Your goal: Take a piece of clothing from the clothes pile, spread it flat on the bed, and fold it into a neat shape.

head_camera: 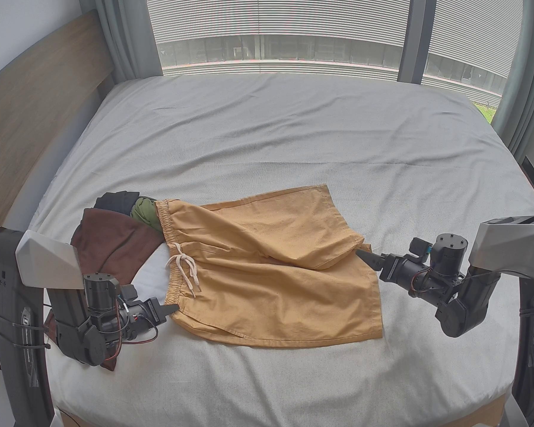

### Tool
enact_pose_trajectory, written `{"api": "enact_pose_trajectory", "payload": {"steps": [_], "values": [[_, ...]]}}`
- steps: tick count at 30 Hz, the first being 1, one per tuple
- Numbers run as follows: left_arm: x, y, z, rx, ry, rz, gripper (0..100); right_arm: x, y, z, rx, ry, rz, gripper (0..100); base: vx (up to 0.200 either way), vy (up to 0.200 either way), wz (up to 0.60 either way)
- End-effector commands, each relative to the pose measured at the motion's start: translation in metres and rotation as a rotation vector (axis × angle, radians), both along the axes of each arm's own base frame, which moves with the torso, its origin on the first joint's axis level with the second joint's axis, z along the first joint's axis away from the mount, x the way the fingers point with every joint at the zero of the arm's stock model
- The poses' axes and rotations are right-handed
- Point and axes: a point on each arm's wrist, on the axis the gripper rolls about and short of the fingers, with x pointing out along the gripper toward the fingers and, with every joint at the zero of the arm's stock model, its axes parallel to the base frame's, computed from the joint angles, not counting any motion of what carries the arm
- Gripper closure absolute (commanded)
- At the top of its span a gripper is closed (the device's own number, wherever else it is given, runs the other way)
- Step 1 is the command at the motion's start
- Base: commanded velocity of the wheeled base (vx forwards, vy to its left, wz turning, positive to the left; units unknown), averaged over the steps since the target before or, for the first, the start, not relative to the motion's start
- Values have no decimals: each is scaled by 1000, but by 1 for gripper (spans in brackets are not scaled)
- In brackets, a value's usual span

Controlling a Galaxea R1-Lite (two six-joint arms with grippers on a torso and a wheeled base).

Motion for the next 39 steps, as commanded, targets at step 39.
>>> {"api": "enact_pose_trajectory", "payload": {"steps": [39], "values": [[0, 3, -1, -1, 2, 7, 100, -75, 4, -59, -85, 538, 78, 0, 0, 0, 0]]}}
